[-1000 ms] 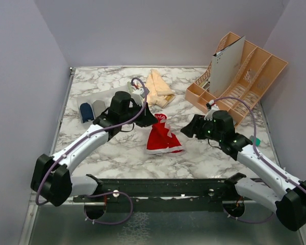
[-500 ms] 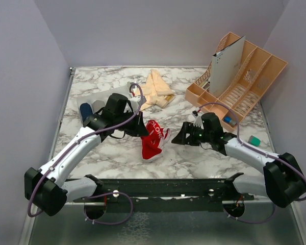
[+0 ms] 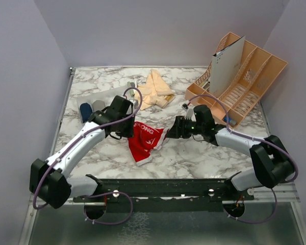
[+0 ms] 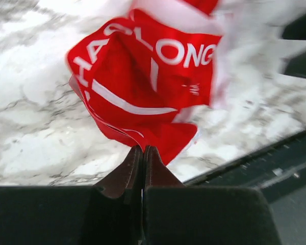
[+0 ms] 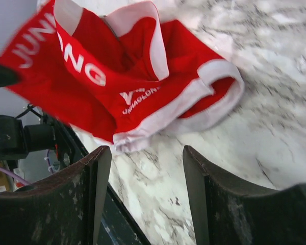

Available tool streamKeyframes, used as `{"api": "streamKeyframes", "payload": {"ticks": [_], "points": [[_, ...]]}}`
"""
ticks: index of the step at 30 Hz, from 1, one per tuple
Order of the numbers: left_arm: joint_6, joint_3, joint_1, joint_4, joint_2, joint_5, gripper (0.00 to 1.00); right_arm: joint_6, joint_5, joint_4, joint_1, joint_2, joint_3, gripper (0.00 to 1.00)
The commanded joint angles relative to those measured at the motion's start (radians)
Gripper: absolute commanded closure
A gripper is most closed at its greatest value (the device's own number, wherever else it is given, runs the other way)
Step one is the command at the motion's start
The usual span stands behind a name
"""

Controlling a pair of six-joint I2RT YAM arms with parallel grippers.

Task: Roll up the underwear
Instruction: Flatten out the underwear at the center of the board.

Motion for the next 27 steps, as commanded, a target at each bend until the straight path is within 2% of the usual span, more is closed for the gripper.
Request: {"api": "streamKeyframes", "payload": {"ticks": [1, 5, 14, 18, 27], "points": [[-0.079, -0.057, 0.047, -0.009, 0.126, -0.23, 1.0, -0.041, -0.05, 0.033, 0.04, 0.089, 0.112, 0.38], [-0.088, -0.1, 0.064, 0.078, 0.2, -0.199, 1.0, -0.023, -0.074, 0.06, 0.065, 0.193, 0.177, 0.28], [-0.087, -0.149, 0.089, 0.138, 0.219, -0.18, 1.0, -0.172, -0.077, -0.049, 0.098, 0.379, 0.388, 0.35], [-0.076, -0.143, 0.101, 0.14, 0.214, -0.171, 1.0, -0.248, -0.07, -0.102, 0.127, 0.401, 0.456, 0.29], [-0.068, -0.145, 0.114, 0.148, 0.194, -0.147, 1.0, -0.277, 0.014, -0.189, 0.177, 0.482, 0.538, 0.31]]}}
